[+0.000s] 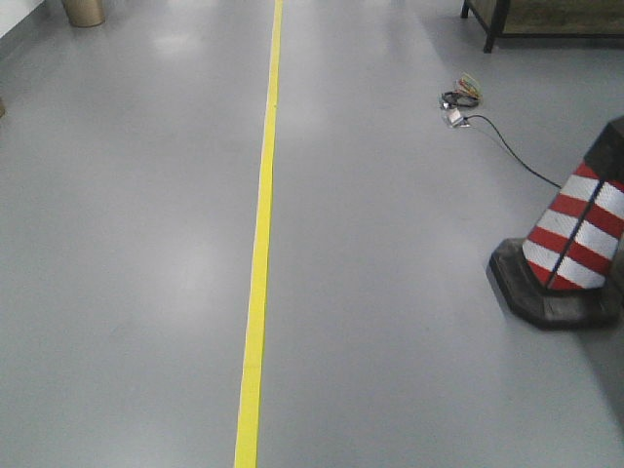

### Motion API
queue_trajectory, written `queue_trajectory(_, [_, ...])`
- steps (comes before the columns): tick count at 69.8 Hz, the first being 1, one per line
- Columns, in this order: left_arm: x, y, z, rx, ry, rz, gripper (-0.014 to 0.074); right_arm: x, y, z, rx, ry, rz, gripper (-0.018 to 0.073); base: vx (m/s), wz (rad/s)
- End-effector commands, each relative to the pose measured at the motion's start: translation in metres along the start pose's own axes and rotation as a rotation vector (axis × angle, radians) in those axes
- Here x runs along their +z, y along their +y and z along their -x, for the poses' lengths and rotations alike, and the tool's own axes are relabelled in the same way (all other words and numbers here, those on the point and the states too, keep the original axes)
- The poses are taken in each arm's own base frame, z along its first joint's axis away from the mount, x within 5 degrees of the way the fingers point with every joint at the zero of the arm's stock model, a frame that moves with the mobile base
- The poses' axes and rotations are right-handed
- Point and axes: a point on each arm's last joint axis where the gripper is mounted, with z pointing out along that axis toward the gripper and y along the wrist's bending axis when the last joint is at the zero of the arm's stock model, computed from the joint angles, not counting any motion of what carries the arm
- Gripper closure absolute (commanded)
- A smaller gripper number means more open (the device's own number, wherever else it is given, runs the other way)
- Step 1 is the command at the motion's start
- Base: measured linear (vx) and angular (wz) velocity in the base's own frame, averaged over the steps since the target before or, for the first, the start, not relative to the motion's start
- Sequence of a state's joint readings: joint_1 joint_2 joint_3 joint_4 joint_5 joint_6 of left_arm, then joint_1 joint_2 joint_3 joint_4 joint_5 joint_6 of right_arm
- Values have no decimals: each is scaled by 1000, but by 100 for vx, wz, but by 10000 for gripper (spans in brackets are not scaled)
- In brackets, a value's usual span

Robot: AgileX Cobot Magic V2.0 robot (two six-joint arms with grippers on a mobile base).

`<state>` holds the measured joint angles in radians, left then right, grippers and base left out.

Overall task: Move and align brake pads A on conveyor
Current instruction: 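Drive along the yellow floor line past the striped cones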

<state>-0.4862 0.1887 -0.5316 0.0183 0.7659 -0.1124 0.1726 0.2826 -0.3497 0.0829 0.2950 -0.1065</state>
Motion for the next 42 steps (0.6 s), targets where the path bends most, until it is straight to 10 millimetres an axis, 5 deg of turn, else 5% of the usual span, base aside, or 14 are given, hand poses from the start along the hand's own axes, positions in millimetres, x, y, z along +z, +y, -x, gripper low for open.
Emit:
queue_trajectory(1, [-2, -2, 15, -1, -103, -18, 603, -2, -1, 19, -11, -122, -10, 561, 67, -1])
queue_trajectory(42, [-2, -2, 15, -1, -103, -18, 603, -2, -1, 19, -11, -122, -10, 561, 58, -4])
